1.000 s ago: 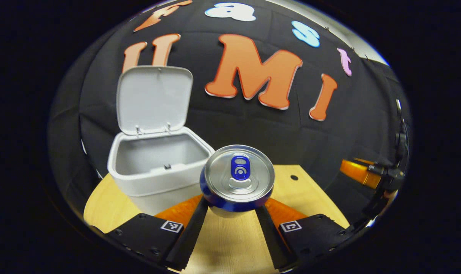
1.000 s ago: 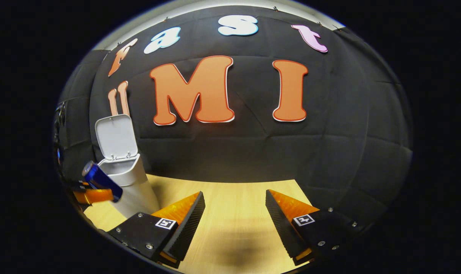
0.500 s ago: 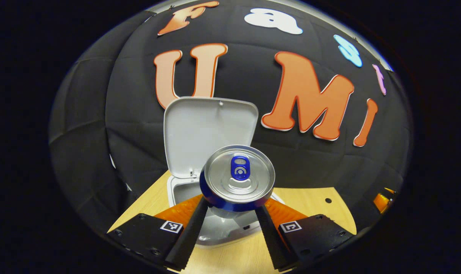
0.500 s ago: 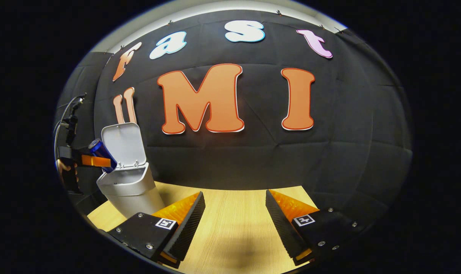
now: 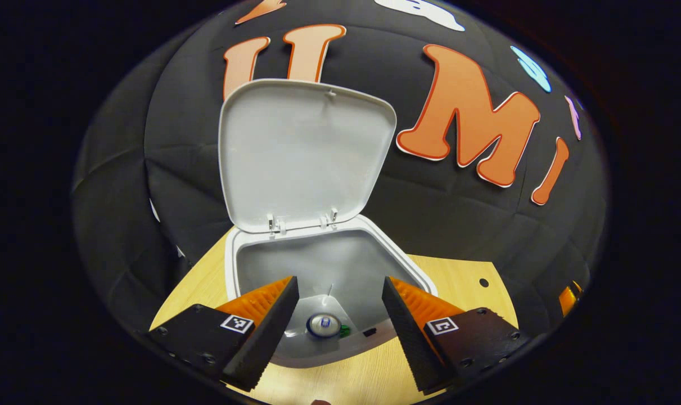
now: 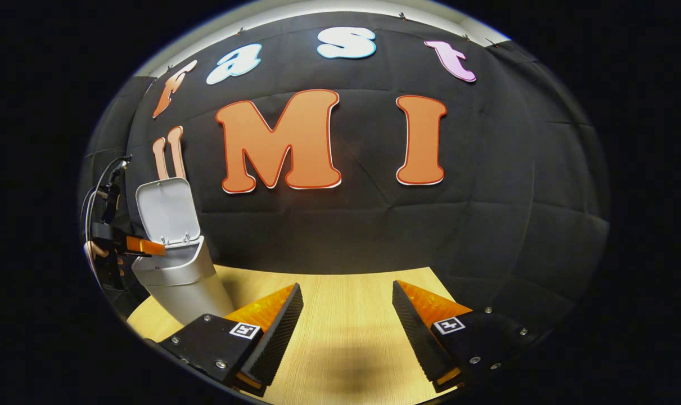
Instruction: Press the lid of the desktop garbage bin to open it, pick up the crumpled paper on the desktop and throw it into the bin, then pick up the pop can on the desktop and drop it into the bin, and finally close the garbage bin lid.
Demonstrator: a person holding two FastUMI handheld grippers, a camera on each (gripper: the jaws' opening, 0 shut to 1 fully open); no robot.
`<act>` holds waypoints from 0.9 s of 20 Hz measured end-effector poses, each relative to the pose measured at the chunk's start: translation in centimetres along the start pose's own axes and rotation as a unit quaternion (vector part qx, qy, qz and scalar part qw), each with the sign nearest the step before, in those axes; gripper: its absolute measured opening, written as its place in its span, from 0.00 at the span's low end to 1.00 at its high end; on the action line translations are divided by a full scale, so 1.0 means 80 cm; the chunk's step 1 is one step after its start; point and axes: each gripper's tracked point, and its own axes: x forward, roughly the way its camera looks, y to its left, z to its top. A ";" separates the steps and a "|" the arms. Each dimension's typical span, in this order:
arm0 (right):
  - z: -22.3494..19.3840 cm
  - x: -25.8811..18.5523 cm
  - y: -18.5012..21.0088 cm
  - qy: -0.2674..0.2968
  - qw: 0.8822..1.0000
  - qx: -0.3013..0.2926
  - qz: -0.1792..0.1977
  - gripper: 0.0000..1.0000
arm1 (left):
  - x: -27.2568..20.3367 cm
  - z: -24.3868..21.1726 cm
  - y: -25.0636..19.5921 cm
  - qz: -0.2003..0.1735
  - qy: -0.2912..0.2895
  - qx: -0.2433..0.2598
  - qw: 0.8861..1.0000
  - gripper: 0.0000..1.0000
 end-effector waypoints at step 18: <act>0.007 -0.003 0.014 -0.008 0.999 0.018 0.027 0.95 | -0.041 0.332 0.059 0.081 -0.241 0.009 0.967 0.94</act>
